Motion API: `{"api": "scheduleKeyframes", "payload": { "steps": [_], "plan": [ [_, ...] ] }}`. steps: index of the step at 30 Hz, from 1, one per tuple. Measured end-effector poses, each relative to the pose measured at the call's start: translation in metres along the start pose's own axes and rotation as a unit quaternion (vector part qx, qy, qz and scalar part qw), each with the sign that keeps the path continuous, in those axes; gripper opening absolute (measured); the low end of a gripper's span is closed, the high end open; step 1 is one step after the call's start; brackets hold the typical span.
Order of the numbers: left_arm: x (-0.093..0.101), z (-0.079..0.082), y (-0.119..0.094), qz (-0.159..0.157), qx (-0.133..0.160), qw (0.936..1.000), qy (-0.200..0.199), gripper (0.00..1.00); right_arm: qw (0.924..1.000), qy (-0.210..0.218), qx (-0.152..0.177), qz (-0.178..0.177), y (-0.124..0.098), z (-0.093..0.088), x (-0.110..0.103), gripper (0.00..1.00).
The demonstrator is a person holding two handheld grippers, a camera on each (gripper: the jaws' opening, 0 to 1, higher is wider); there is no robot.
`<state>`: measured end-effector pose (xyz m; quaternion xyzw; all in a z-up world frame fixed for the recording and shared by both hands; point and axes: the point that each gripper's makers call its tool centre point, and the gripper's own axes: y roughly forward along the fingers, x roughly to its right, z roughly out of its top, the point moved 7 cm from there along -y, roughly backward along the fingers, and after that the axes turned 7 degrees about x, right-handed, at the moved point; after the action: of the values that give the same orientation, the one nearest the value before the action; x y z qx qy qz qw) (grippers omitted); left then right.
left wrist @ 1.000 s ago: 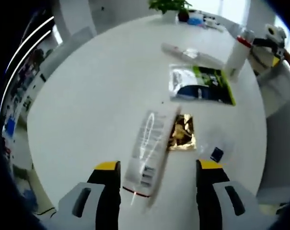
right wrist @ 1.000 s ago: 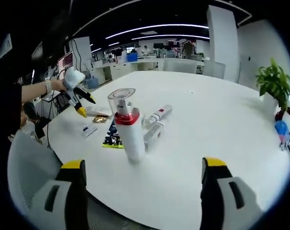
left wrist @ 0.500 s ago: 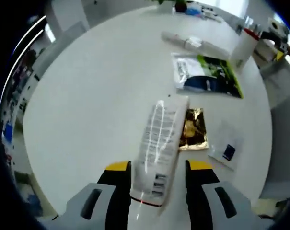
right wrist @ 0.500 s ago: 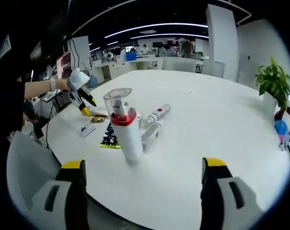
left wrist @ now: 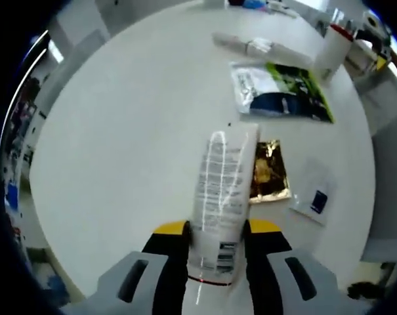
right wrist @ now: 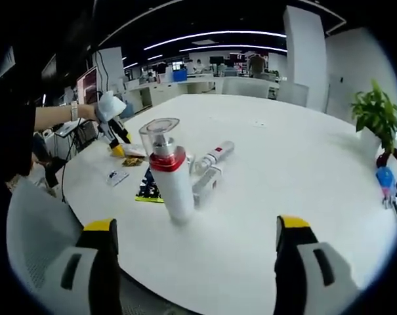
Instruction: Arrange the skincare products in the storage area until every visible bottle or jar stands upright without overlapping.
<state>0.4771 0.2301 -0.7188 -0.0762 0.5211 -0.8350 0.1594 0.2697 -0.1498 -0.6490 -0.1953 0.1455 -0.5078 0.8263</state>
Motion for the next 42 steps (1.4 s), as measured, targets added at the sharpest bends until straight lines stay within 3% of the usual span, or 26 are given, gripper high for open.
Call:
{"api": "scheduleKeyframes", "payload": {
  "steps": [9,17,20,23,24,28,31,34,42],
  "plan": [
    [-0.007,0.001,0.002,-0.029,-0.027,0.9991,-0.016,0.28,0.9999,-0.006,-0.006,0.006,0.002,-0.001,-0.003,1.00],
    [0.000,0.001,0.001,-0.039,-0.032,0.9983,-0.030,0.27,0.9999,-0.006,-0.012,0.008,0.003,-0.005,-0.006,1.00],
    [-0.006,0.002,0.003,-0.038,-0.029,0.9984,-0.030,0.27,0.9999,-0.006,-0.011,0.010,0.004,-0.005,-0.007,1.00],
    [0.000,0.002,0.002,-0.028,-0.017,0.9987,-0.039,0.26,0.9998,-0.006,-0.010,0.013,0.004,-0.004,-0.008,1.00],
    [0.009,0.003,0.000,-0.021,-0.007,0.9980,-0.059,0.25,0.9998,-0.006,-0.011,0.013,0.004,-0.004,-0.009,1.00],
    [0.013,0.000,-0.003,-0.018,0.004,0.9921,-0.124,0.24,0.9998,-0.007,-0.010,0.016,0.004,-0.003,-0.011,1.00],
    [0.013,-0.001,-0.003,-0.018,0.011,0.9925,-0.120,0.24,0.9997,-0.012,-0.014,0.017,0.005,-0.004,-0.012,1.00],
    [0.016,-0.003,-0.004,-0.017,0.026,0.9867,-0.160,0.24,0.9997,-0.011,-0.011,0.017,0.004,-0.003,-0.012,1.00],
    [0.032,-0.007,-0.009,-0.025,0.048,0.9826,-0.178,0.24,0.9997,-0.012,-0.012,0.020,0.003,-0.004,-0.016,1.00]
  ]
}}
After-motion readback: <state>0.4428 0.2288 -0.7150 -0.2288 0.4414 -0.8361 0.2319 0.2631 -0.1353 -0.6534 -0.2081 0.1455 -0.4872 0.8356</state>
